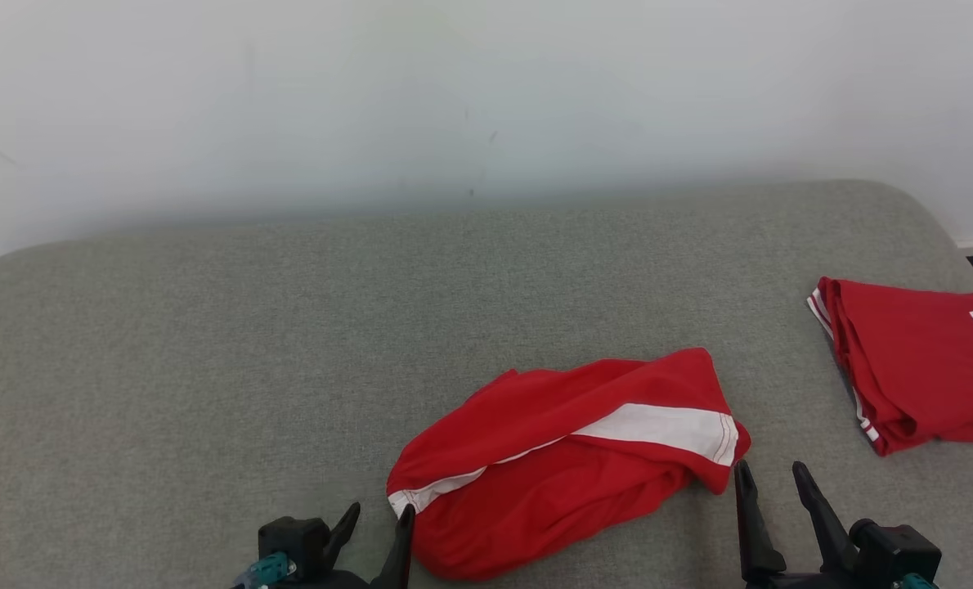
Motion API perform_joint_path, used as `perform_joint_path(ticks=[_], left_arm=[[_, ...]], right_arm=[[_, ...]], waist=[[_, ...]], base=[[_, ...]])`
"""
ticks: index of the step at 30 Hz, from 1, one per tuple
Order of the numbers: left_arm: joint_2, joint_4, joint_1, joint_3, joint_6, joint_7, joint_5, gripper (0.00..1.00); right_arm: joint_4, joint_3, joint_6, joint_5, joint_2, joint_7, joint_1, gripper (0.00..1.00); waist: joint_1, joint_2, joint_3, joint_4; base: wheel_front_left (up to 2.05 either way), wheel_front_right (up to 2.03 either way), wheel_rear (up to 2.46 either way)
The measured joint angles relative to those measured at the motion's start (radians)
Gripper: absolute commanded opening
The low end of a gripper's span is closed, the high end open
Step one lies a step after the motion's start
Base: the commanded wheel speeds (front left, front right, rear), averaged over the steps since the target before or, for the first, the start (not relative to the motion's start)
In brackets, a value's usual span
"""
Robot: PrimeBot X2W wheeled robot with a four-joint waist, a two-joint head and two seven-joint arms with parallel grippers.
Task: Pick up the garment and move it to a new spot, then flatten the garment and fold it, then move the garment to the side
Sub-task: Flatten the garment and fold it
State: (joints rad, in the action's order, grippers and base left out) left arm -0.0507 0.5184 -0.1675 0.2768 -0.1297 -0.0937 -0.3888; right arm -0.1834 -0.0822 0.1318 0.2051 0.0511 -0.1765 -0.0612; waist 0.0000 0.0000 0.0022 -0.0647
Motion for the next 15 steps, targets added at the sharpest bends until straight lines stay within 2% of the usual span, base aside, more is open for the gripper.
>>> perform_joint_path(ticks=[10,11,13,15], left_arm=[[-0.011,0.105,-0.068,0.045,-0.001,0.009,-0.070,1.00],[-0.011,0.110,-0.072,0.049,-0.001,0.008,-0.079,0.96],[-0.012,0.119,-0.079,0.059,-0.001,0.007,-0.088,0.49],[-0.013,0.125,-0.085,0.071,-0.001,0.007,-0.099,0.44]], right_arm=[[-0.010,0.015,0.000,0.009,0.000,-0.009,0.009,1.00],[-0.011,0.015,0.000,0.009,0.000,-0.009,0.010,1.00],[-0.012,0.015,0.000,0.009,0.000,-0.010,0.010,1.00],[-0.013,0.015,0.000,0.009,0.000,-0.010,0.012,1.00]], waist=[[0.0000,0.0001,0.024,-0.044],[0.0000,0.0000,0.026,-0.046],[0.0000,0.0000,0.029,-0.047],[0.0000,0.0000,0.030,-0.047]], base=[[0.00,0.00,0.00],[0.00,0.00,0.00],[0.00,0.00,0.00],[0.00,0.00,0.00]])
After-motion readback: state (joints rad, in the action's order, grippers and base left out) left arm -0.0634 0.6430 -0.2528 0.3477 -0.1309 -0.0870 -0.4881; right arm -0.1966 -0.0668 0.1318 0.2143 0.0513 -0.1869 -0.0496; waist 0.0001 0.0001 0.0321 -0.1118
